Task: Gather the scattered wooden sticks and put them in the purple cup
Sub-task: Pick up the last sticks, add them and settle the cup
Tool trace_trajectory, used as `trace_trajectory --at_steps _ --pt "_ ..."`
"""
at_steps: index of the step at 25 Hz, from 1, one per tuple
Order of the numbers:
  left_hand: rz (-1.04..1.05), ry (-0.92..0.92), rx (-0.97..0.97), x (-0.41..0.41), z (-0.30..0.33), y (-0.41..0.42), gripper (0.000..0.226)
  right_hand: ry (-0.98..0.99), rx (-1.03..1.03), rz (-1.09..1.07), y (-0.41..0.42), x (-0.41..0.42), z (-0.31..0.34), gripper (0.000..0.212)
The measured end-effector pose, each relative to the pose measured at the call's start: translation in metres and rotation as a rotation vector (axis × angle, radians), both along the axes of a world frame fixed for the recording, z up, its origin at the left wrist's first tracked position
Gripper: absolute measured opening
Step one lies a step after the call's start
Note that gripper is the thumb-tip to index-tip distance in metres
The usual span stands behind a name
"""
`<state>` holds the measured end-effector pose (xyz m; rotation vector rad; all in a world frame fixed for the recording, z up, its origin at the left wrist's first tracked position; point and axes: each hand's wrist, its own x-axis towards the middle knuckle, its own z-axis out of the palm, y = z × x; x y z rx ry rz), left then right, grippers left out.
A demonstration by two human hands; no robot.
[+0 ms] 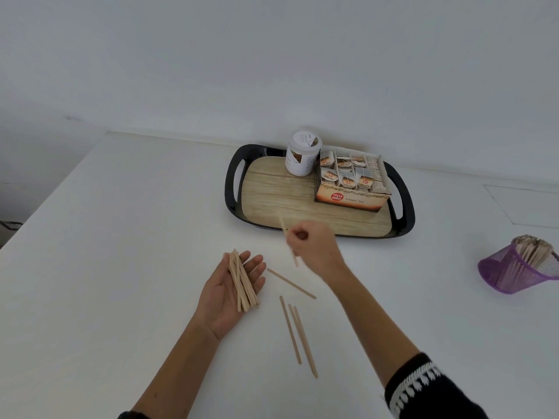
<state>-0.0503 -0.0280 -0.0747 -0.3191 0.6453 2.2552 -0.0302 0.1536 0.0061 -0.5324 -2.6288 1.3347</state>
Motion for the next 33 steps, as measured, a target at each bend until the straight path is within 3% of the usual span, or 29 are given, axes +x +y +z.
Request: trace_trajectory --at_steps 4,7,11,16,20,23,29,33 --pt "-0.006 0.023 0.001 0.001 0.001 0.0 0.05 -0.067 0.058 0.143 -0.061 0.016 -0.008 0.016" --pt "0.001 0.047 -0.044 0.003 -0.002 0.001 0.039 -0.072 0.103 0.172 -0.077 0.019 -0.013 0.021" --pt "0.077 0.059 -0.077 0.003 -0.004 0.004 0.021 0.036 -0.047 -0.006 -0.057 0.02 -0.016 0.013" --pt "0.039 0.075 -0.055 0.002 -0.005 0.002 0.014 -0.02 0.169 -0.22 0.0 0.026 -0.039 0.022" --pt "0.042 0.085 -0.025 0.003 -0.004 0.001 0.014 -0.189 0.348 0.004 0.008 0.037 -0.061 0.044" --pt "0.041 0.09 -0.025 0.004 -0.004 0.001 0.015 -0.175 0.454 0.203 -0.001 0.051 -0.07 0.052" --pt "0.048 0.101 -0.03 0.005 -0.004 0.001 0.019 -0.066 0.561 0.216 -0.004 0.083 -0.073 0.034" --pt "0.053 0.122 -0.062 0.01 -0.002 0.001 0.022 -0.114 0.692 0.209 -0.013 0.077 -0.06 0.028"
